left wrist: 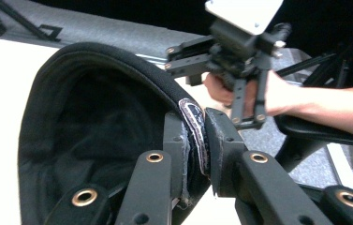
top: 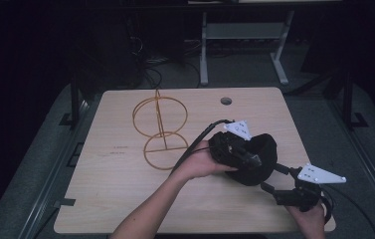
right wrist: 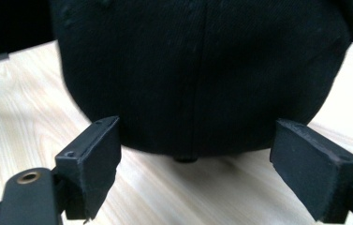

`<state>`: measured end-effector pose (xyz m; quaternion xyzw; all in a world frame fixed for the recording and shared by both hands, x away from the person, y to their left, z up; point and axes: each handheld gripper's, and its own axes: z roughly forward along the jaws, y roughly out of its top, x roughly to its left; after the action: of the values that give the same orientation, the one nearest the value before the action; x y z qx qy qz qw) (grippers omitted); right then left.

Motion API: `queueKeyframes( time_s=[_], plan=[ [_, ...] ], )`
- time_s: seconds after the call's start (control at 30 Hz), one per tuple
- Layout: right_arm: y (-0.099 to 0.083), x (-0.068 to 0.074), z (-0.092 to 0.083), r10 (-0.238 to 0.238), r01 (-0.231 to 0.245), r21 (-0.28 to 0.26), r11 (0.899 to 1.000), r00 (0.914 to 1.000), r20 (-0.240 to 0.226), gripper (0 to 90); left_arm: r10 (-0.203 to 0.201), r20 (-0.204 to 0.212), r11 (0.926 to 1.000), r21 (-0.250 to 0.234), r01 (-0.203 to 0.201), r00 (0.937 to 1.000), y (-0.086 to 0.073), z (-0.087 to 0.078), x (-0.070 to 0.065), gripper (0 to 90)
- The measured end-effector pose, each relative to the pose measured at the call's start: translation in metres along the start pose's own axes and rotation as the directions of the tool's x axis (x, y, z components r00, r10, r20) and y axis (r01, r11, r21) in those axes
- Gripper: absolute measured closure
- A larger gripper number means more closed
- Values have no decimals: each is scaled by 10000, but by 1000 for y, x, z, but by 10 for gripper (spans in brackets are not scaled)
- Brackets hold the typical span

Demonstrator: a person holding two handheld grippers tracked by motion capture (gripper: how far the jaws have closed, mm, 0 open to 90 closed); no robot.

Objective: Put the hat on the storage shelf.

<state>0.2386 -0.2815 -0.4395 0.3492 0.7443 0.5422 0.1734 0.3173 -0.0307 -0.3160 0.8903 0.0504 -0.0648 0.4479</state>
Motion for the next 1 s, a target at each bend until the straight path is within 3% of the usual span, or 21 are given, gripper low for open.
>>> queueKeyframes(
  time_s=[0.23,0.37,0.5,0.6,0.7,1.0],
  plan=[
    [-1,1,-1,82,-84,-251,9997,9999,-90,254,697,602,9973,189,-710,9957,13,10,-18,803],
    [-1,1,-4,-4,-11,-513,9987,9996,-291,355,997,899,9942,307,-1028,9910,18,13,-23,806],
    [-2,1,-8,-96,63,-734,9973,9989,-449,516,1021,985,9944,161,-1042,9899,20,13,-25,807],
    [-2,0,-11,-106,33,-837,9965,9962,-869,704,1019,991,9944,176,-1041,9898,20,12,-24,809],
    [-3,2,-11,-277,172,-905,9958,9928,-1162,829,982,939,9950,108,-996,9907,19,9,-24,809],
    [0,5,-14,-581,506,-788,9956,9937,-962,875,789,498,9969,15,-791,9956,9,-1,-17,774]
  ],
)
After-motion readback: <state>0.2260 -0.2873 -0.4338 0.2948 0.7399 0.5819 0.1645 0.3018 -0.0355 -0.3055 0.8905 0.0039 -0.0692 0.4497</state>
